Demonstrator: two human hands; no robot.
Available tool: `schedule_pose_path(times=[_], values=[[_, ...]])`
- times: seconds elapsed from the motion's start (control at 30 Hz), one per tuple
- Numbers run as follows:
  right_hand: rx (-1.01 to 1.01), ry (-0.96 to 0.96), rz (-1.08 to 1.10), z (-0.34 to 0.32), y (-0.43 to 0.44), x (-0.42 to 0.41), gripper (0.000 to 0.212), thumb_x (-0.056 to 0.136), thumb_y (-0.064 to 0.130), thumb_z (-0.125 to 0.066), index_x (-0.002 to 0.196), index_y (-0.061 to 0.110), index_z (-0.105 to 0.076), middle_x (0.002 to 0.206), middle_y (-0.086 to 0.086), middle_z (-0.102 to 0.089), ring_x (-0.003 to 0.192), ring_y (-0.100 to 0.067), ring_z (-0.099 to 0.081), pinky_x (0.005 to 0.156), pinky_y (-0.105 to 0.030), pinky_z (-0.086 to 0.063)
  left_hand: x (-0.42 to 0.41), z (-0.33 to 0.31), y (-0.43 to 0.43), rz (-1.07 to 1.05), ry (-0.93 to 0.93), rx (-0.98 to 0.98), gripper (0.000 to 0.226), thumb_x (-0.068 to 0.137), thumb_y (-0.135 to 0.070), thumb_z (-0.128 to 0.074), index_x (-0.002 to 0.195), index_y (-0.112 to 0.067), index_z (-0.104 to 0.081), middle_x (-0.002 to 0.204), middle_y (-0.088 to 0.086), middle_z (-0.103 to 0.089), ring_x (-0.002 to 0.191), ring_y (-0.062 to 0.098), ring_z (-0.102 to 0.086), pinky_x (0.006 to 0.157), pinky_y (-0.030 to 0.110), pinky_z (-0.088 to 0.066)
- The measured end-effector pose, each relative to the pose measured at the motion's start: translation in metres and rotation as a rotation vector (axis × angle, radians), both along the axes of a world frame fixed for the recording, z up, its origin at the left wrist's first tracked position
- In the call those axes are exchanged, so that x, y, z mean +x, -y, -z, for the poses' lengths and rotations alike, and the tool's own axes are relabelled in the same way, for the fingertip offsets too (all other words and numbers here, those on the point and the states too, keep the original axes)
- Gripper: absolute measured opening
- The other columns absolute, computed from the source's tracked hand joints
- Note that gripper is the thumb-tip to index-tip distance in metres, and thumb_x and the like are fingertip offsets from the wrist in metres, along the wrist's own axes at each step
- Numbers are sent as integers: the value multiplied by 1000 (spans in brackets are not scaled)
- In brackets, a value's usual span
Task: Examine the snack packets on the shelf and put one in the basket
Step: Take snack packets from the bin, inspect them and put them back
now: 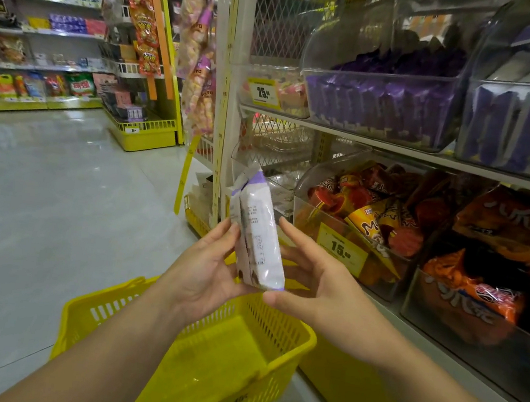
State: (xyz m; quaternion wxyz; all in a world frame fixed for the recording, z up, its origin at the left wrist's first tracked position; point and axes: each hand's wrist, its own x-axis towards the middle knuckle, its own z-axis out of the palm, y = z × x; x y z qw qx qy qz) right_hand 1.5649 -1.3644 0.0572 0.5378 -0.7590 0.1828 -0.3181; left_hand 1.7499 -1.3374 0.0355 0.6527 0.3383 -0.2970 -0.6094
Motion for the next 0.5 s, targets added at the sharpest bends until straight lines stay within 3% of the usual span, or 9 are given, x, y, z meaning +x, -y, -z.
schedule_pose_path(times=[0.07, 0.13, 0.3, 0.37, 0.43, 0.5], values=[[30, 27, -16, 0, 1, 0, 84, 79, -10, -69, 141, 35, -34, 130, 12, -61, 116, -8, -60, 86, -29, -54, 2, -1, 1, -26, -32, 38, 52, 82, -29, -58, 133, -26, -54, 126, 10, -65, 110, 42, -62, 71, 61, -54], [26, 50, -1, -2, 1, 1, 78, 81, -14, -65, 134, 38, -40, 125, 13, -64, 112, -8, -63, 85, -26, -54, 3, -2, 2, -58, -41, 87, 54, 80, -29, -60, 133, -25, -53, 125, 11, -65, 114, 44, -59, 68, 59, -55], [75, 90, 16, -4, 1, 0, 65, 85, -16, -57, 126, 33, -48, 118, 16, -66, 104, -6, -66, 85, -19, -53, 0, -1, 2, -119, -21, 133, 53, 75, -30, -64, 128, -23, -58, 114, 12, -71, 96, 29, -69, 59, 44, -58], [109, 98, 11, -4, 1, 1, 62, 85, -15, -57, 123, 33, -49, 113, 19, -67, 101, -5, -67, 80, -16, -53, -1, -2, 2, -136, -21, 143, 56, 74, -30, -64, 128, -19, -57, 117, 15, -69, 104, 31, -67, 65, 47, -61], [146, 115, 10, -3, 3, 0, 57, 84, -11, -60, 119, 33, -51, 107, 19, -70, 97, -4, -68, 77, -16, -54, -2, -3, 2, -147, -17, 138, 56, 74, -29, -65, 128, -16, -57, 117, 17, -69, 106, 32, -67, 73, 50, -60], [217, 145, 20, -2, 5, 0, 44, 81, 7, -66, 115, 33, -57, 105, 11, -73, 94, -10, -70, 78, -24, -58, -3, -4, 1, -163, 27, 97, 54, 75, -29, -64, 127, -15, -57, 113, 15, -71, 99, 29, -70, 75, 47, -60]])
